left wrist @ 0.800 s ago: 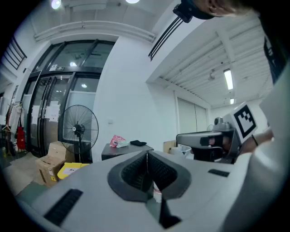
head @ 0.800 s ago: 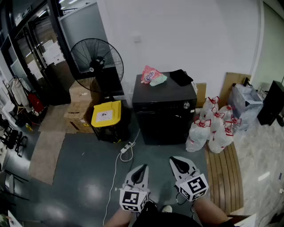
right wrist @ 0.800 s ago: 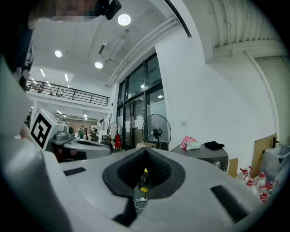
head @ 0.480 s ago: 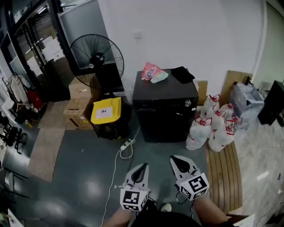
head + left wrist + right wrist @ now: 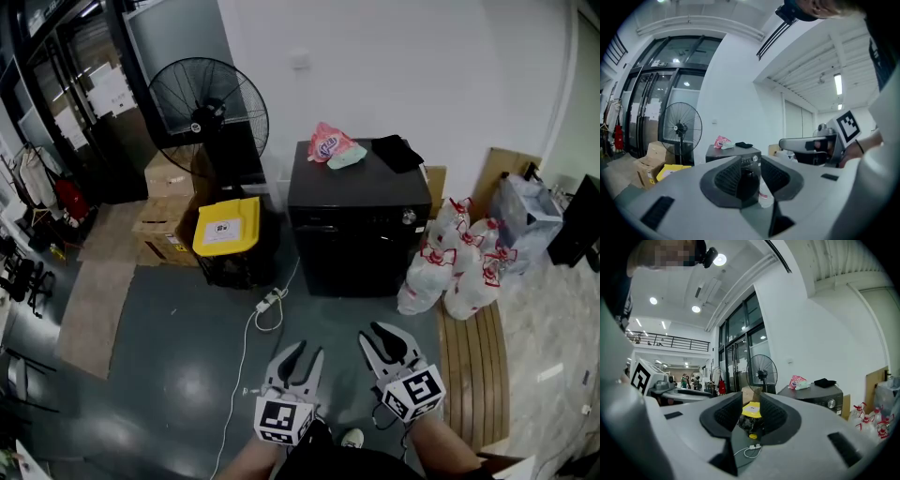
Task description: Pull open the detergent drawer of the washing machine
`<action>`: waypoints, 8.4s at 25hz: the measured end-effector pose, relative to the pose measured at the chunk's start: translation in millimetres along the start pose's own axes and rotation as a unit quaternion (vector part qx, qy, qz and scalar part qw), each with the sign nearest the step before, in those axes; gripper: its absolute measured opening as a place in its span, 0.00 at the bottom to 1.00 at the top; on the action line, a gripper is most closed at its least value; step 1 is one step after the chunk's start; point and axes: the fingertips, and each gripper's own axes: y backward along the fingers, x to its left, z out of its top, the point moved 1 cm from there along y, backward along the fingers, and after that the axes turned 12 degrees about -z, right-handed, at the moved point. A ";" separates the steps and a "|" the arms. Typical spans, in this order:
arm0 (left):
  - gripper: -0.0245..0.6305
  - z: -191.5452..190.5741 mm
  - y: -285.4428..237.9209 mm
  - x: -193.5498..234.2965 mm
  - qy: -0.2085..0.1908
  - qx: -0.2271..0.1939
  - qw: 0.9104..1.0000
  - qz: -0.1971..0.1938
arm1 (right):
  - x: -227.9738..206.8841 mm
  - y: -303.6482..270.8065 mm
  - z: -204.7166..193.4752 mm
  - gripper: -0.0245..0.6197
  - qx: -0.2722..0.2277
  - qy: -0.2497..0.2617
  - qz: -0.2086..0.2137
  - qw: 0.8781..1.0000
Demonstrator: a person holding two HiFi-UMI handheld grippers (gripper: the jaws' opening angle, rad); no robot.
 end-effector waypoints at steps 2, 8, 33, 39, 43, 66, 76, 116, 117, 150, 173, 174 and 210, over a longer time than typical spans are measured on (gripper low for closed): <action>0.23 -4.2 -2.0 13.2 0.004 0.000 1.000 -0.004 | 2.9 -13.6 -0.7 0.26 0.000 0.000 -0.001 1.000; 0.33 -13.6 -12.9 64.4 0.013 0.007 1.000 -0.006 | 13.2 -63.2 -2.7 0.35 0.006 0.002 -0.003 1.000; 0.47 -11.0 -74.8 217.1 0.008 0.010 1.000 -0.004 | -1.3 -228.0 15.1 0.59 -0.012 0.018 -0.015 1.000; 0.47 -15.5 -117.1 227.1 0.012 0.022 0.999 0.029 | -32.1 -269.6 12.8 0.59 -0.012 0.013 0.031 0.999; 0.47 -12.7 -158.8 227.0 0.030 0.030 0.997 0.057 | -66.8 -297.6 12.7 0.59 -0.009 0.009 0.069 0.998; 0.47 -5.4 -322.7 254.6 0.114 0.013 0.982 0.153 | -208.5 -391.9 20.6 0.59 -0.009 -0.010 0.170 0.985; 0.47 -54.7 -351.2 297.6 0.192 0.018 0.975 0.114 | -212.5 -417.7 0.4 0.59 0.008 -0.006 0.144 0.990; 0.53 -197.7 -435.9 410.4 0.604 -0.091 0.791 -0.047 | -187.9 -516.9 -88.2 0.65 0.098 -0.043 0.047 0.993; 0.53 -198.6 -435.7 409.9 0.604 -0.089 0.791 -0.049 | -187.6 -517.6 -89.8 0.65 0.098 -0.045 0.046 0.993; 0.62 -201.5 -442.4 421.5 0.682 -0.157 0.712 -0.048 | -205.0 -517.2 -103.7 0.65 0.108 -0.084 0.026 0.990; 0.63 -200.8 -444.9 425.6 0.668 -0.149 0.729 -0.021 | -200.0 -503.2 -100.5 0.62 0.106 -0.090 0.016 0.990; 0.63 -201.9 -444.4 426.1 0.665 -0.148 0.732 -0.021 | -199.9 -502.7 -99.6 0.62 0.106 -0.090 0.016 0.990; 0.63 -203.6 -392.2 379.1 0.683 -0.129 0.719 -0.015 | -183.7 -474.9 -84.6 0.62 0.104 -0.079 0.072 0.989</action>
